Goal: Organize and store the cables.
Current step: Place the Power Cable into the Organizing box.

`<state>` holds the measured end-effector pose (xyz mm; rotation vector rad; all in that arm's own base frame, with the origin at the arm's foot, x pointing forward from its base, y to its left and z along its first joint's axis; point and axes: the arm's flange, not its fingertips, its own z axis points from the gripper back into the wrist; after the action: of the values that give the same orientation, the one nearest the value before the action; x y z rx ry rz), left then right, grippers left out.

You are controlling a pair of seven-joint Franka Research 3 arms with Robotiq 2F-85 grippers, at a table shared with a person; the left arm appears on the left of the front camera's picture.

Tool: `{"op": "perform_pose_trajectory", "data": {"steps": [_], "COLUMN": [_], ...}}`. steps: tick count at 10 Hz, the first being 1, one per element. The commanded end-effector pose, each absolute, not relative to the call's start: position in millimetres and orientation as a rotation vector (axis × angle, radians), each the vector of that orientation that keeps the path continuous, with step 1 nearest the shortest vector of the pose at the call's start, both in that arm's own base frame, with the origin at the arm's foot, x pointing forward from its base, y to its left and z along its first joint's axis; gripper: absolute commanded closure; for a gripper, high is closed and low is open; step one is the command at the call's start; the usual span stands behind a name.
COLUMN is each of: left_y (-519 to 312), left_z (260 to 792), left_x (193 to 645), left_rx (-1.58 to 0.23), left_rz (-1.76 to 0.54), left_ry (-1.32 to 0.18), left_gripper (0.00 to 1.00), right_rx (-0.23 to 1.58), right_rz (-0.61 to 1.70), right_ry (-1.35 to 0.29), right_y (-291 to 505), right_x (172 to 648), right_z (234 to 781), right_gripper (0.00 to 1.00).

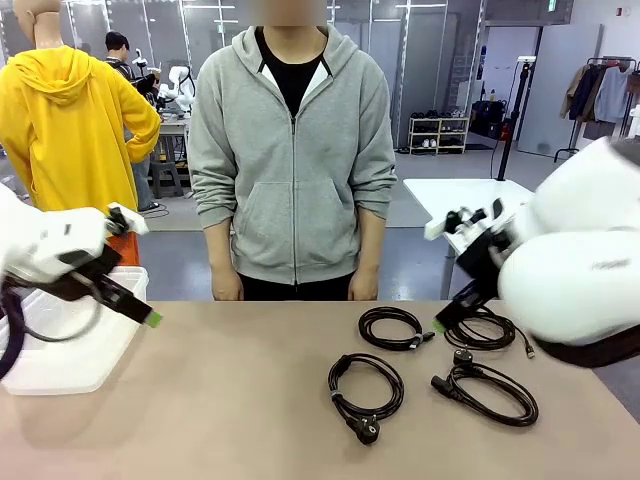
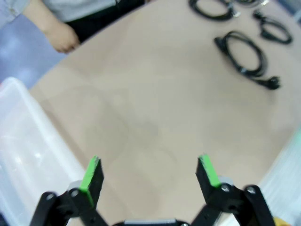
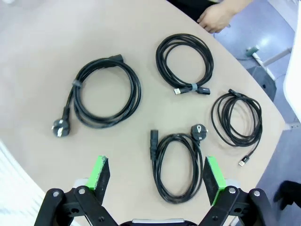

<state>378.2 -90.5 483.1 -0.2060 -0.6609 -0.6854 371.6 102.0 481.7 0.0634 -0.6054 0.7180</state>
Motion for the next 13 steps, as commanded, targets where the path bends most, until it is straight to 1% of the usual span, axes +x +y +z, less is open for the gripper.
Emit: {"op": "perform_pose_trajectory", "data": {"steps": [1, 3, 5, 7, 8, 10, 11, 13], "left_y": [-30, 23, 76, 125, 142, 161, 157, 157], "left_z": [532, 554, 562, 558, 551, 532, 552, 552], "left_x": [352, 334, 316, 297, 290, 282, 287, 287], "left_rx": [-0.32, -0.376, -0.378, -0.399, -0.414, -0.438, -0.393, -0.393], "left_rz": [-0.734, -0.746, -0.758, -0.646, -0.591, -0.504, -0.564, -0.564], "left_ry": [-0.639, -0.676, -0.738, -0.829, -0.855, -0.844, -0.838, -0.838], "left_gripper": [0.0, 0.0, 0.0, 0.0, 0.0, 0.0, 0.0, 0.0], "right_rx": [0.168, 0.242, 0.357, 0.409, 0.4, 0.396, 0.395, 0.395], "right_rz": [0.733, 0.765, 0.745, 0.699, 0.664, 0.619, 0.64, 0.64], "right_ry": [-0.62, -0.657, -0.7, -0.77, -0.773, -0.773, -0.767, -0.767], "right_y": [39, -17, -78, -115, -123, -125, -144, -144], "right_x": [344, 321, 301, 272, 265, 260, 279, 279], "right_z": [512, 524, 515, 505, 501, 494, 519, 519], "right_gripper": [0.0, 0.0, 0.0, 0.0, 0.0, 0.0, 0.0, 0.0]}}
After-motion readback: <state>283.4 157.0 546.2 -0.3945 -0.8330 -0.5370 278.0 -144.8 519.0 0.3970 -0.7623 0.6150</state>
